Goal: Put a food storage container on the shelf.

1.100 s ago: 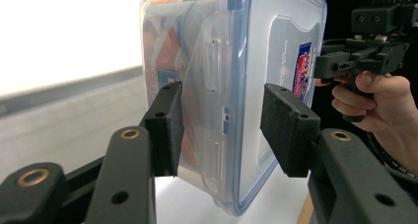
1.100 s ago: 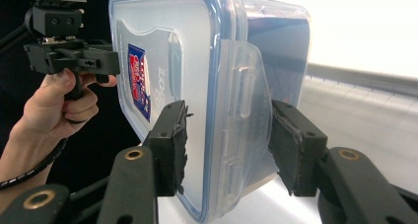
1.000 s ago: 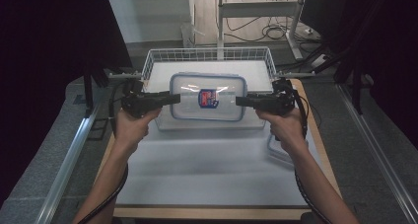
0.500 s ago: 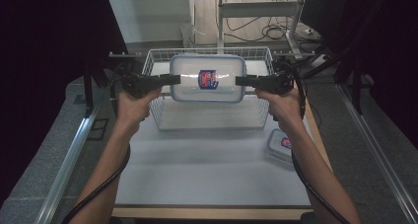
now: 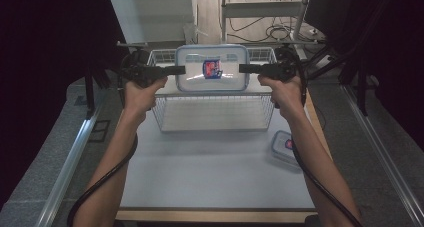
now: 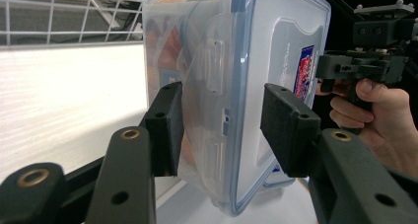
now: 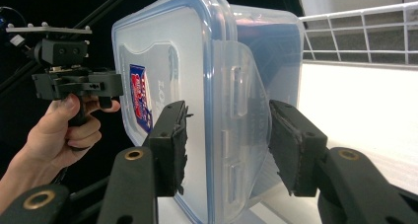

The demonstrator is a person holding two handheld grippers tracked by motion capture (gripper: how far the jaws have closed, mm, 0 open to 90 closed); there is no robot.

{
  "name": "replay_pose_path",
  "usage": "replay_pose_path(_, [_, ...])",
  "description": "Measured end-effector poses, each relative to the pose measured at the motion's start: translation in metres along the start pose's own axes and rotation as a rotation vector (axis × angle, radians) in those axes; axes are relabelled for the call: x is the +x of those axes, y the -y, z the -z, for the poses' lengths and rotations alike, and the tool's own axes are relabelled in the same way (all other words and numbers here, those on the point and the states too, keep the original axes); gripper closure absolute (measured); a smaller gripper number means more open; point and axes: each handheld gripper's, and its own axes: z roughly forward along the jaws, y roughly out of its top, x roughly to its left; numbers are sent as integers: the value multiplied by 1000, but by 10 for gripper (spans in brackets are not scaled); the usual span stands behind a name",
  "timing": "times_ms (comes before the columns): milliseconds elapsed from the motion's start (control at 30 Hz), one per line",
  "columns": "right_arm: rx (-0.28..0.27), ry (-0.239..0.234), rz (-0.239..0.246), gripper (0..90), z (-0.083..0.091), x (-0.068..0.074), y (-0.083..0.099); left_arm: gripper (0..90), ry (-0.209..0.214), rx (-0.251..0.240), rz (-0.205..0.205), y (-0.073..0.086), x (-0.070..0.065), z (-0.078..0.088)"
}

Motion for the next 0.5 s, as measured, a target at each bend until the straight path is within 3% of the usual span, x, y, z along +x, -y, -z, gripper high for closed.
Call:
replay_pose_path(367, [16, -7, -21, 508, -7, -7, -2, 519, -11, 14, 7, -1, 4, -2])
replay_pose_path(500, [13, -8, -25, 502, -8, -10, -3, 511, -37, 26, -14, -3, 1, -3])
